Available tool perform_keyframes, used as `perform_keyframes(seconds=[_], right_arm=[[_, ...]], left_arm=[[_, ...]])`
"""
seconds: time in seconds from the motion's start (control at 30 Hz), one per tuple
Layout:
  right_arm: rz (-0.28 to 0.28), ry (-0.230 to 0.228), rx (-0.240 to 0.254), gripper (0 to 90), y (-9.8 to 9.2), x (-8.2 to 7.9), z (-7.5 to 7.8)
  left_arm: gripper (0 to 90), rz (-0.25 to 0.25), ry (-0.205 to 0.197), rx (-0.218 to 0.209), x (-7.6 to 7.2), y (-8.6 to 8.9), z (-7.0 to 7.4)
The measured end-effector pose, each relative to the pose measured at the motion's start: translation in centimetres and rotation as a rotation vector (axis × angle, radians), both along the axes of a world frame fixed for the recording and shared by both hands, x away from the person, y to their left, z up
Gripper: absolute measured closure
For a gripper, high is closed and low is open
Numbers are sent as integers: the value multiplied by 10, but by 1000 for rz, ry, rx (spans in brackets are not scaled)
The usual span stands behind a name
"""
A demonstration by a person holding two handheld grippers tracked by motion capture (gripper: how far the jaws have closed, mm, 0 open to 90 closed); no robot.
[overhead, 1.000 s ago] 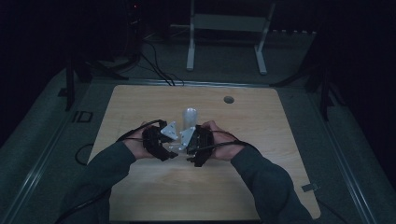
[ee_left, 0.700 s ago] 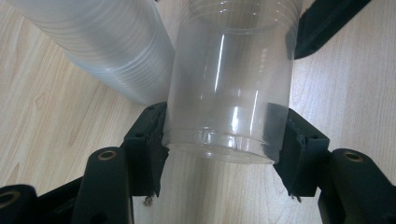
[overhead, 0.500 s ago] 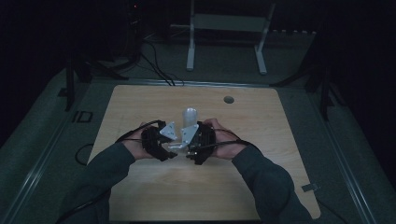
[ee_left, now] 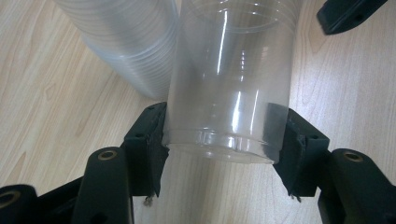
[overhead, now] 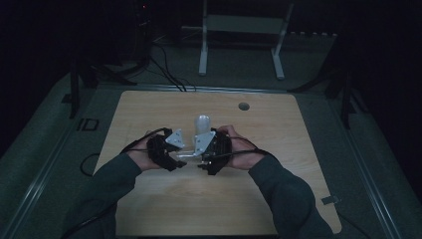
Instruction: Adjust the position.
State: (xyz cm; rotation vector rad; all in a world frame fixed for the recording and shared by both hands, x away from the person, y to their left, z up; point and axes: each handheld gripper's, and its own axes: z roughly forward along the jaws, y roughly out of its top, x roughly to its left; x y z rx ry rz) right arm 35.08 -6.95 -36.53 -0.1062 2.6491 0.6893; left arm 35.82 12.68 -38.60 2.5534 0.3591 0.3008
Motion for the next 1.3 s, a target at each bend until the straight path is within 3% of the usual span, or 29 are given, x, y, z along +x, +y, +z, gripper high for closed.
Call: perform_keyframes(seconds=[0.77,1.3], right_arm=[[-64,-13,97,198,-13,5,14],[-83,-12,131,199,-18,7,16]], left_arm=[[414,94,-54,-82,-8,22,2],[414,162,-77,-156,-12,37,3]])
